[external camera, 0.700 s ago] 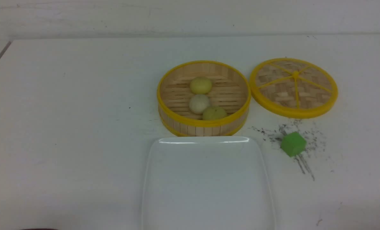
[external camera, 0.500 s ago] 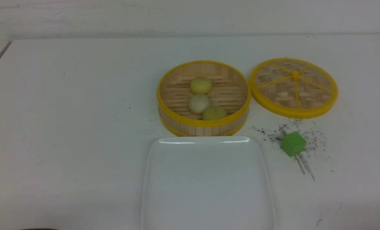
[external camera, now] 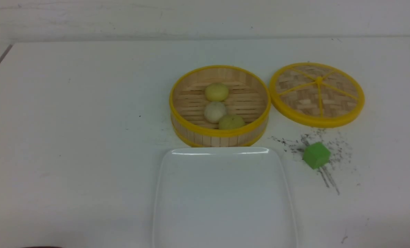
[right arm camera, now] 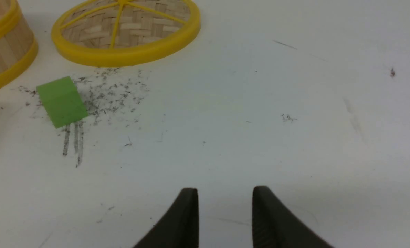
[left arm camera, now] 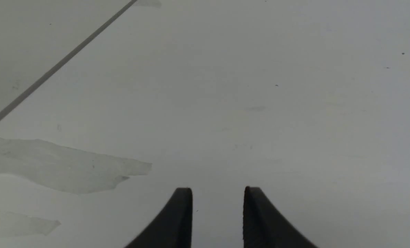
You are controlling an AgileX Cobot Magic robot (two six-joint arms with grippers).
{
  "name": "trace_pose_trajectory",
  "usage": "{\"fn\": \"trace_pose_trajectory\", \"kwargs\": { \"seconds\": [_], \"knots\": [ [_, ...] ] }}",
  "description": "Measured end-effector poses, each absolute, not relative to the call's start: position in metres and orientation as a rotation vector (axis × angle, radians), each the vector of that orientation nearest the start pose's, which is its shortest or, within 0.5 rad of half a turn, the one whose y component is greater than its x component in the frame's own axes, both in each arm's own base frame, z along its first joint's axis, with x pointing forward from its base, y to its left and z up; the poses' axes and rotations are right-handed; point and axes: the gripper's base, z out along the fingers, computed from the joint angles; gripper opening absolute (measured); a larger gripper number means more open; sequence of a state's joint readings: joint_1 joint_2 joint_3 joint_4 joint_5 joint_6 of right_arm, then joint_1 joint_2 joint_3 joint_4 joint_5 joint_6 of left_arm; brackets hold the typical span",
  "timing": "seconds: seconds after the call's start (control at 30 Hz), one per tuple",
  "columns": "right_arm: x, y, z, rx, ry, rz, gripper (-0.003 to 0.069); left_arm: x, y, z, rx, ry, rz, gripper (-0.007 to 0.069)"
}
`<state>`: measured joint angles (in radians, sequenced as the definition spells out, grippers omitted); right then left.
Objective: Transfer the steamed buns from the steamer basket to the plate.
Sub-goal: Use the right arm to grab the steamed stuffed bun that is closest to it
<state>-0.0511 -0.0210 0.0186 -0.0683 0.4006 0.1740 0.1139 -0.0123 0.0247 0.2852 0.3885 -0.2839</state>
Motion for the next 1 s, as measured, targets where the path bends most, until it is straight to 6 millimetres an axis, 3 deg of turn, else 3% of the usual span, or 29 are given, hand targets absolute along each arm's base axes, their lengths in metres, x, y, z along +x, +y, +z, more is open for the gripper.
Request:
{"fn": "trace_pose_trajectory", "kwargs": {
  "seconds": [0.83, 1.0],
  "knots": [
    [0.0510, -0.0050, 0.1722, 0.171, 1.873, 0.016, 0.0241, 0.0505, 0.0156, 0.1720, -0.198, 1.861, 0.165, 0.0242],
    [0.0517, -0.0031, 0.1767, 0.253, 1.832, 0.113, 0.0241, 0.0505, 0.0156, 0.1720, -0.198, 1.861, 0.165, 0.0242]
  ]
}}
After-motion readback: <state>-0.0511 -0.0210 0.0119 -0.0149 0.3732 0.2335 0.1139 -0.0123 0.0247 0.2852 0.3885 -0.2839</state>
